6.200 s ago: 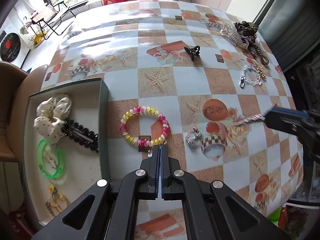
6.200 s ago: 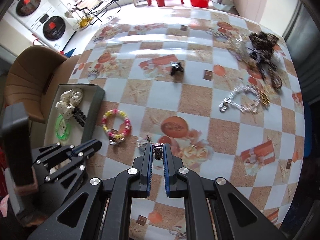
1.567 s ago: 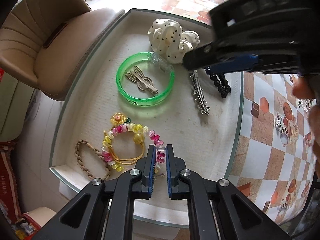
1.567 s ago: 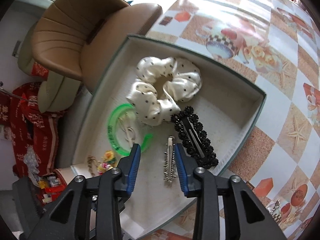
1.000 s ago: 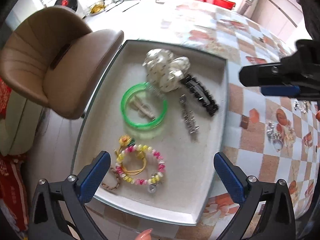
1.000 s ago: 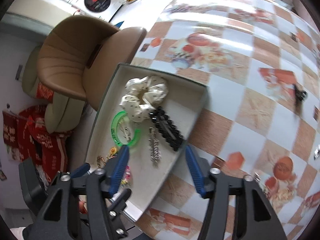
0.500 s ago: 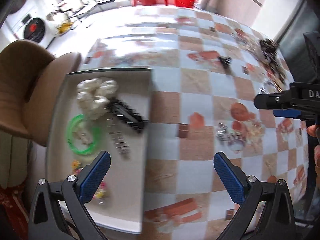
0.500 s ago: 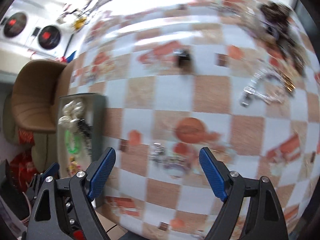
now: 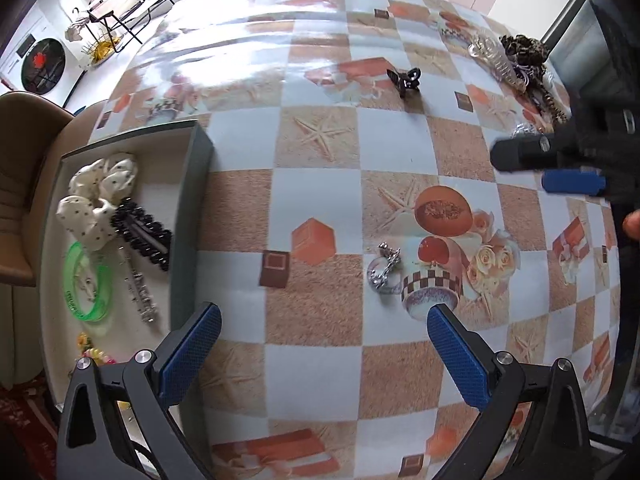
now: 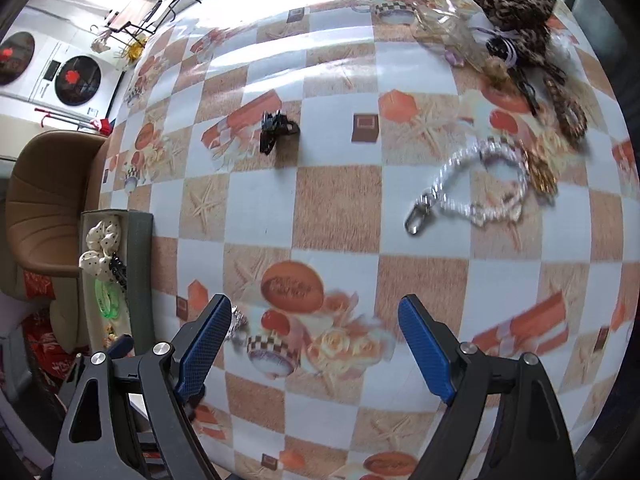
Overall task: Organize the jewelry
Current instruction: 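Move both tools back over the remaining jewelry on the table, then grasp the silver charm with the left tool while the right tool grasps the black claw clip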
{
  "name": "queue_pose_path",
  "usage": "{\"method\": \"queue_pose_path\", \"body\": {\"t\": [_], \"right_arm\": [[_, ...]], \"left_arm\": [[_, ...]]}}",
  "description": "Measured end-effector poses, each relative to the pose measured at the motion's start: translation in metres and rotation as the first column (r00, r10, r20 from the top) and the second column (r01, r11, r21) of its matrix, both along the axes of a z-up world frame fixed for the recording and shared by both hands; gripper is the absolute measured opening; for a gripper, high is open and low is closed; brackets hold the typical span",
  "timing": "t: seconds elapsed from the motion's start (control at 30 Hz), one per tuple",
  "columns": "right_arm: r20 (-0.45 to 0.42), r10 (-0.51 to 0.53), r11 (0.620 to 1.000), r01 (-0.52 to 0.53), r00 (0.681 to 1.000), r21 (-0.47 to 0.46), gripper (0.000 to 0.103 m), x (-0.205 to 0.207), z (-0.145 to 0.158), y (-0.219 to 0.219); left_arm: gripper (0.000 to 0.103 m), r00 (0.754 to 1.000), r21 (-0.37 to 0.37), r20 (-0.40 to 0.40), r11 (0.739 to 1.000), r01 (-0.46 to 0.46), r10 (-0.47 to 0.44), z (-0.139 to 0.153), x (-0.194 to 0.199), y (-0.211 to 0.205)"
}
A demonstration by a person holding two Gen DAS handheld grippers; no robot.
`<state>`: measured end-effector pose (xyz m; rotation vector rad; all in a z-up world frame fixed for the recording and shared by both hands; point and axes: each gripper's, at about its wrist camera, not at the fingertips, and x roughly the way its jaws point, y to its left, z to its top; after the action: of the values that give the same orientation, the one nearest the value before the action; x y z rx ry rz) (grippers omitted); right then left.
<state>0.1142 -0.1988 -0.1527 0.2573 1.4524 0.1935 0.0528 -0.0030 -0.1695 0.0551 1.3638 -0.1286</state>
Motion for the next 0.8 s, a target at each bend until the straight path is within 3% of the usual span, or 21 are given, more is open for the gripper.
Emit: {"method": "queue_pose_path", "body": {"t": [0.33,0.43,0.63,0.7,0.8], "right_arm": [[0.052,0.09,0.996,-0.089,0.995,-0.018,0.088,0.058,-0.011,0.018],[0.057,0.096,0.995,-0.095,0.994,-0.018,0.086,0.071,-0.017,0.022],[0.068,0.109,0.993,-0.106,0.992,-0.044,0.076,0.09,-0.033,0.034],[0.081,0.116,0.992,-0.11,0.99,-0.068,0.072,0.093,-0.037,0.037],[0.115,0.143,0.986,-0.13,0.983,-0.107,0.067,0.097,-0.036,0.045]], "left_arm": [[0.098,1.0,0.02,-0.01,1.0,-0.022,0.022,-0.024,0.017,-0.019],[0.089,1.0,0.026,-0.014,0.999,-0.021,0.021,-0.03,0.02,-0.023],[0.089,0.999,0.027,-0.022,0.999,-0.024,0.025,-0.041,0.021,-0.032],[0.083,0.999,0.025,-0.03,0.999,-0.025,0.026,-0.046,0.021,-0.035],[0.083,0.999,0.019,-0.02,1.0,-0.024,0.025,-0.045,0.023,-0.034]]}}
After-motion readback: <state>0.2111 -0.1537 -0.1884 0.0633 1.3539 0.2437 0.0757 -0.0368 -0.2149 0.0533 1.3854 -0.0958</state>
